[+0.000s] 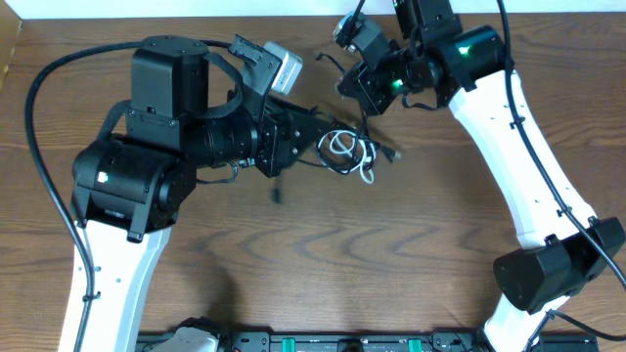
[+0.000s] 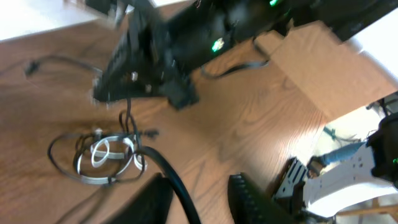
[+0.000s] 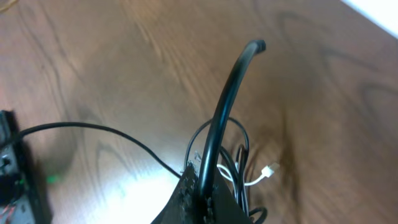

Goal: Untangle cables

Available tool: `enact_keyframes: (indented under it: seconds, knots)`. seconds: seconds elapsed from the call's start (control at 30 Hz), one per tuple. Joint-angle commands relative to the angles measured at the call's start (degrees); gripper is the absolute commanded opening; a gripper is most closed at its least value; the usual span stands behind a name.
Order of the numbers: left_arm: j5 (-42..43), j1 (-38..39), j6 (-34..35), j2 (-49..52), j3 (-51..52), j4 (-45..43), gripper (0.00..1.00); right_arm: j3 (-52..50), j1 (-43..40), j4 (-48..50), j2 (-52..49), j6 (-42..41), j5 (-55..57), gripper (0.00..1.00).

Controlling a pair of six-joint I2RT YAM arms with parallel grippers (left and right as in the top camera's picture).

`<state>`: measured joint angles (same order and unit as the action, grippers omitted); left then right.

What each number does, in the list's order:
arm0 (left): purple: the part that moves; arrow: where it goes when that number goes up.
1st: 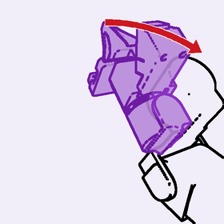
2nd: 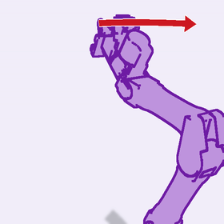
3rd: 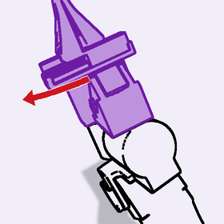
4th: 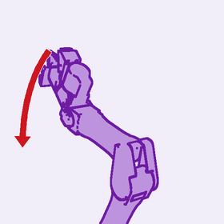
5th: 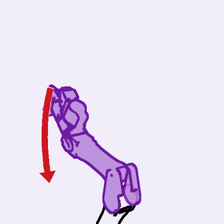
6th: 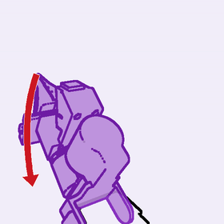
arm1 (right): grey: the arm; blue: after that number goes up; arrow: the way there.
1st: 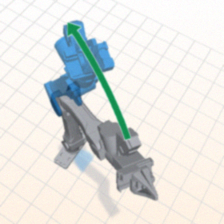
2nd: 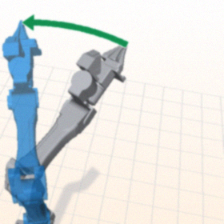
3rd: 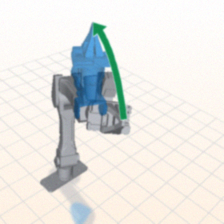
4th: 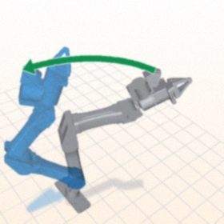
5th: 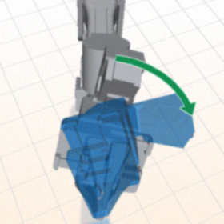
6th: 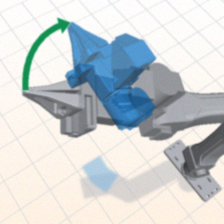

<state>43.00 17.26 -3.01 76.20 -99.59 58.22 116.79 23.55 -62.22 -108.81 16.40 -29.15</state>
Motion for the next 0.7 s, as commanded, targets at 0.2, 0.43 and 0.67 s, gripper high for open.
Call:
enact_keyframes:
  seconds: [0.2,0.43,0.67]
  knots:
    - [-1.4,0.0,-4.9,4.5,-1.0,3.1,0.39,11.7,0.0,-1.7,0.0,-1.6,4.5,0.01]
    - [-2.4,0.0,-5.7,8.4,-1.0,4.3,0.38,16.8,0.0,-1.7,0.5,-2.5,5.7,0.01]
    - [-2.4,0.0,-8.2,12.1,-0.2,4.7,0.39,21.4,0.0,-1.7,0.6,-5.3,5.7,0.01]
